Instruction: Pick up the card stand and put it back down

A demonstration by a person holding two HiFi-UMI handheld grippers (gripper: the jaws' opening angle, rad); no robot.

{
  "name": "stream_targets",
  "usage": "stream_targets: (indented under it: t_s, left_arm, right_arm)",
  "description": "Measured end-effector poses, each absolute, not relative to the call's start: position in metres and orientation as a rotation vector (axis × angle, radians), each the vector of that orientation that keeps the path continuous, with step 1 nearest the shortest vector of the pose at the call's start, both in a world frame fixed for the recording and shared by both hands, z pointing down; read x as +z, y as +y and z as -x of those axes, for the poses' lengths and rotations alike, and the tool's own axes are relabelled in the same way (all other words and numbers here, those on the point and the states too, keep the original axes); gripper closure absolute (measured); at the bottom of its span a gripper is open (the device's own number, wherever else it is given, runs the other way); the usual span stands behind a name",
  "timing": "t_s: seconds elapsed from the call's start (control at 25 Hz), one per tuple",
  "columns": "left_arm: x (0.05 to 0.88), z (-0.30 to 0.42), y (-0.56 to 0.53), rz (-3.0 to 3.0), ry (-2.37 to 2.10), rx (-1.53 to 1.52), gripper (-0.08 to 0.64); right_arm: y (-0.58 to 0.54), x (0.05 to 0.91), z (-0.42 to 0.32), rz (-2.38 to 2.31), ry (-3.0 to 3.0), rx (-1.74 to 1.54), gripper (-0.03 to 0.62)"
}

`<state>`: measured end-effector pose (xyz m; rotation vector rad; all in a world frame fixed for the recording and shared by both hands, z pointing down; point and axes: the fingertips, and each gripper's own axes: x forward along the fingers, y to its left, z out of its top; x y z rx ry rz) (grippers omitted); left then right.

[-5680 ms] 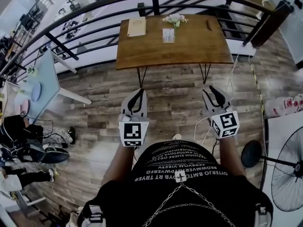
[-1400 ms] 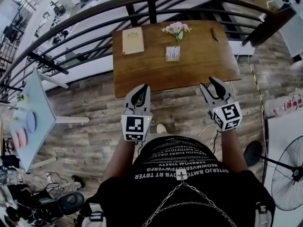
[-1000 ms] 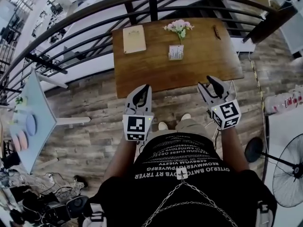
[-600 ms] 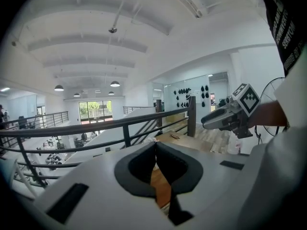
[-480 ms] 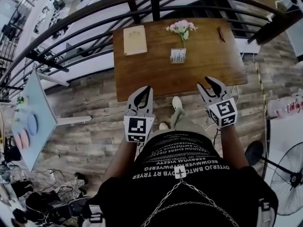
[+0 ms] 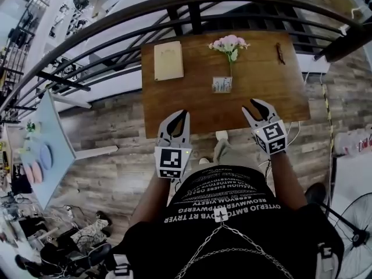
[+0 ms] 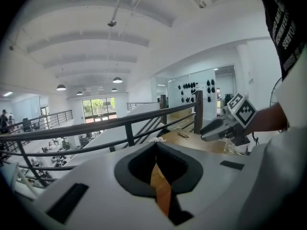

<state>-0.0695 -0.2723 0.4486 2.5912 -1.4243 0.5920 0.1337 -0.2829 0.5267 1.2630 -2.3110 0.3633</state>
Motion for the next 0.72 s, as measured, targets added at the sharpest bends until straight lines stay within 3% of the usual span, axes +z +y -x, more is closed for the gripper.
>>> stream_targets:
  t_s: [0.72]
  left_arm:
    - [0.487, 0.036, -0.346, -2.496, -1.408, 0.661, 0.532]
  right_arm:
    - [-0.358, 0.657, -0.139, -1.012, -2.274, 0.546, 0.442]
